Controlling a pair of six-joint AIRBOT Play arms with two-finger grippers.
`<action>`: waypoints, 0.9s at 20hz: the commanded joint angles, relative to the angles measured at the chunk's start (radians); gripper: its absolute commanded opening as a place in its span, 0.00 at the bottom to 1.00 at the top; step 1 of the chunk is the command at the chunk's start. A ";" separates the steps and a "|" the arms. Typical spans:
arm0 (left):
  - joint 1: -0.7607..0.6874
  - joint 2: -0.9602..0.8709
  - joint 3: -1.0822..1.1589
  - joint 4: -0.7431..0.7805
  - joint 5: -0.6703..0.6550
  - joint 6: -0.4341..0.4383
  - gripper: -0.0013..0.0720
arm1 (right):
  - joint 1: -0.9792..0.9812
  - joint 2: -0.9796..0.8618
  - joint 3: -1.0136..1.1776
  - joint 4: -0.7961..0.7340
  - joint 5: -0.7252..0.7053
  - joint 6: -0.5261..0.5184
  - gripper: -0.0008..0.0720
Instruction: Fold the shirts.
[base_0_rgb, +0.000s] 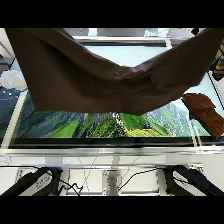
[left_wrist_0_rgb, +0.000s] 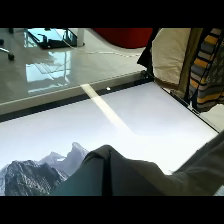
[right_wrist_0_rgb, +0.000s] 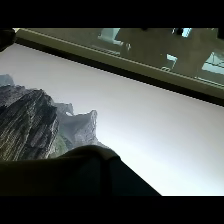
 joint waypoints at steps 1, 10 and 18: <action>-0.002 0.016 -0.014 0.050 0.025 -0.028 0.02 | 0.009 0.012 0.002 -0.160 -0.017 0.018 0.04; -0.002 -0.257 -0.124 0.173 0.006 -0.083 0.03 | 0.006 -0.299 -0.064 -0.304 -0.050 0.026 0.04; -0.002 -0.648 -0.124 0.174 0.201 -0.076 0.03 | 0.006 -0.620 -0.127 -0.301 -0.308 0.076 0.04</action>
